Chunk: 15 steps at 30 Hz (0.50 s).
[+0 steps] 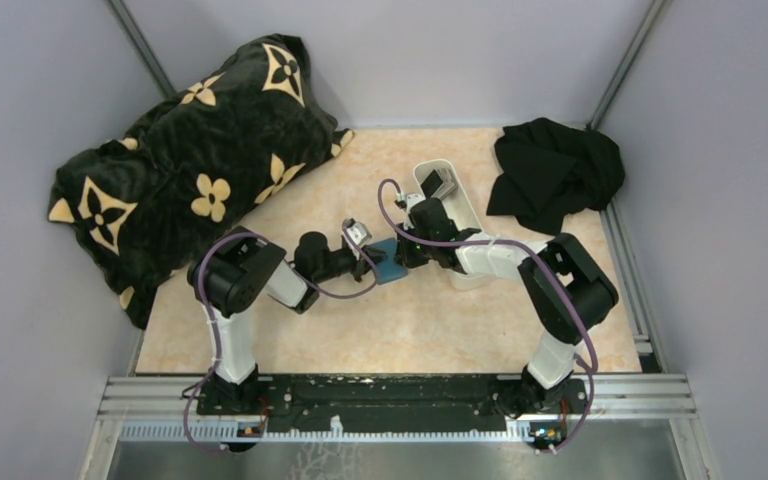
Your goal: Take the credit cards out of the card holder
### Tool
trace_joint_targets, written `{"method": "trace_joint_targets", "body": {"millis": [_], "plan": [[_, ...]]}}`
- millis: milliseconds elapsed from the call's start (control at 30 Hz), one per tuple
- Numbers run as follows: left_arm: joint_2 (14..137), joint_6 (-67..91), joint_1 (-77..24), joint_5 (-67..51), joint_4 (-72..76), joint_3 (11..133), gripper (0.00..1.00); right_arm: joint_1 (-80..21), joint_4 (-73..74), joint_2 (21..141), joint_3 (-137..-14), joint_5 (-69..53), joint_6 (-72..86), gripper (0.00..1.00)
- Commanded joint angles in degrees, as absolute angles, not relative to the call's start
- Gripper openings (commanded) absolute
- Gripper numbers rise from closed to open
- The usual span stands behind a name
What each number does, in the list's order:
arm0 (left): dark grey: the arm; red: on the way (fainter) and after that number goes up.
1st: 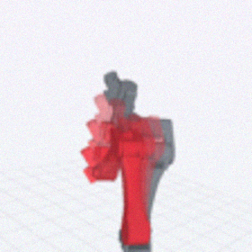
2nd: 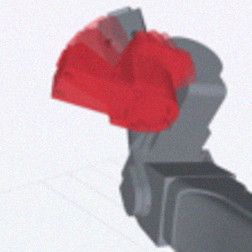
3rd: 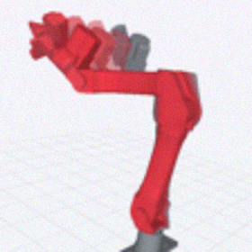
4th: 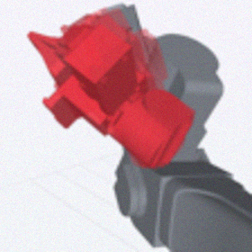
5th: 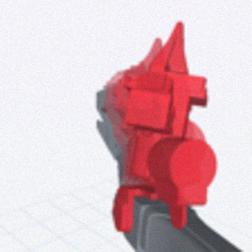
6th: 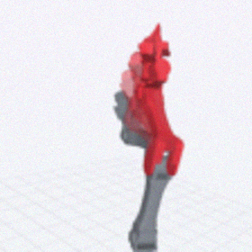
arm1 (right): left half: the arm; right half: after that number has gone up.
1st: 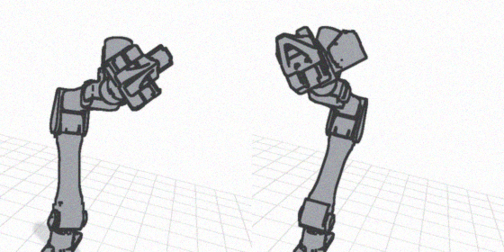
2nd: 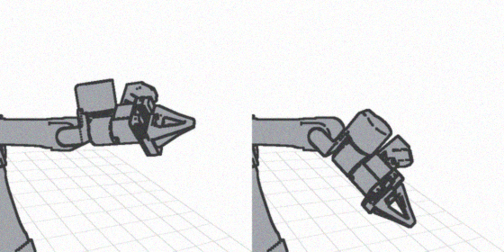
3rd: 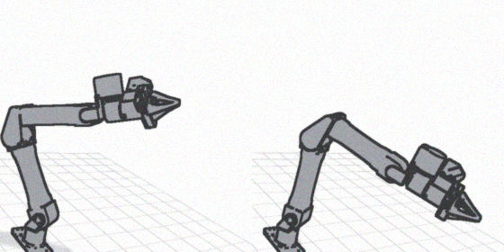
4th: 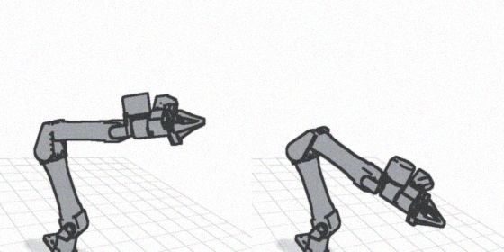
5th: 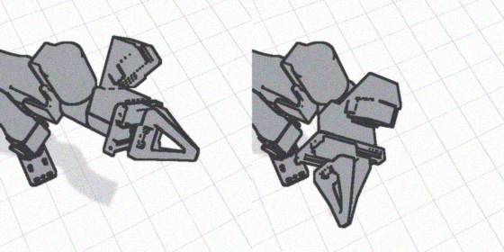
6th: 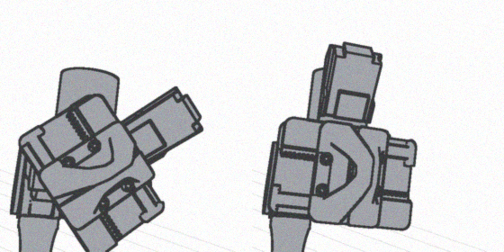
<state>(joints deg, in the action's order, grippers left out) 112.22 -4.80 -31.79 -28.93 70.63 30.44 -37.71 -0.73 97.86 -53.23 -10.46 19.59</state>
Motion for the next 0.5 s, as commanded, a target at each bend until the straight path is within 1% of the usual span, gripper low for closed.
{"method": "trace_joint_targets", "body": {"millis": [0,300,467], "plan": [[112.52,-5.81,-31.9,-30.04,64.16,29.79,0.0,-37.65,-3.36,95.1,-52.73,-11.37,19.67,0.0],[111.94,-2.98,-31.94,-30.51,68.07,28.4,0.0,-38.45,-4.81,95.43,-53.61,-14.99,19.79,0.0],[110.77,-1.66,-31.92,-30.5,68.98,28.21,0.0,-38.8,-6.83,98.82,-52.99,-14.88,21.09,0.0]]}}
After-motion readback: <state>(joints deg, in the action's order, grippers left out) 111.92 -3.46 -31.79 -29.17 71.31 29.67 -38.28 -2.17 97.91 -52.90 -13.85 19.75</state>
